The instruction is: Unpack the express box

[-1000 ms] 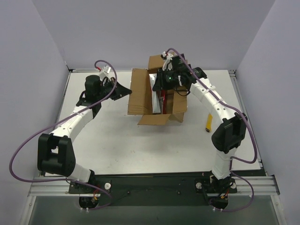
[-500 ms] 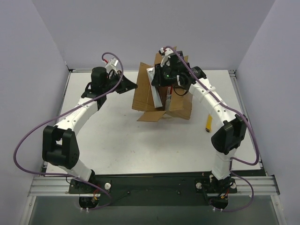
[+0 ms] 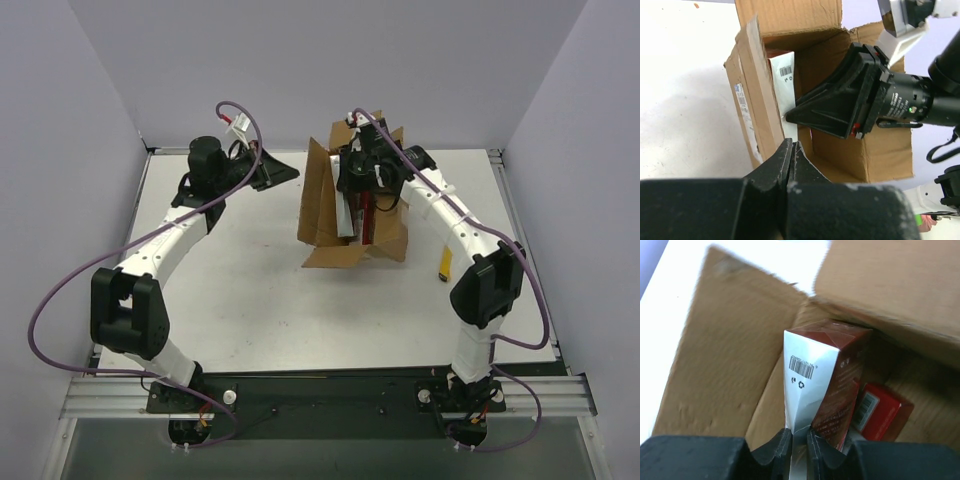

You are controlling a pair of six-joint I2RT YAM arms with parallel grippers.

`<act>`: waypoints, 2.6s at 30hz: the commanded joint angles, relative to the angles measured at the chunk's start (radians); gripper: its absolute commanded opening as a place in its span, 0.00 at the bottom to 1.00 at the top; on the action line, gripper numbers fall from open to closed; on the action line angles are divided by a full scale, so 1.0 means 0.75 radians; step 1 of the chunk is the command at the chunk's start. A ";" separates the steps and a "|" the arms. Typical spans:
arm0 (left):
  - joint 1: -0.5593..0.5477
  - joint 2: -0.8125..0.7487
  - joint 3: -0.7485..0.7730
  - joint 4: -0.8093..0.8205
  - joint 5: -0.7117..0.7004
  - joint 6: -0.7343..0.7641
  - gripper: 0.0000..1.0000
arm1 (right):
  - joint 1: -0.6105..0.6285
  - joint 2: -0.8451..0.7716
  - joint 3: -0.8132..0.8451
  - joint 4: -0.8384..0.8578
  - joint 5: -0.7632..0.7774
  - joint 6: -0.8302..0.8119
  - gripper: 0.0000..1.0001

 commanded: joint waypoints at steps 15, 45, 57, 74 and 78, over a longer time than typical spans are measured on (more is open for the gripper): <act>-0.003 -0.106 -0.013 -0.212 -0.092 0.195 0.45 | -0.099 -0.062 -0.192 0.078 -0.703 0.142 0.00; -0.203 0.164 0.099 -0.169 -0.058 0.201 0.72 | -0.245 0.028 -0.186 -0.023 -0.346 -0.259 0.00; -0.240 0.246 0.163 -0.046 0.030 0.158 0.73 | -0.259 -0.017 -0.166 -0.027 -0.203 -0.265 0.00; -0.242 0.266 0.273 -0.187 -0.043 0.259 0.82 | -0.133 -0.199 -0.272 -0.096 -0.117 -0.334 0.40; -0.232 0.276 0.281 -0.169 -0.006 0.224 0.86 | -0.038 -0.244 -0.356 -0.072 -0.013 -0.386 0.48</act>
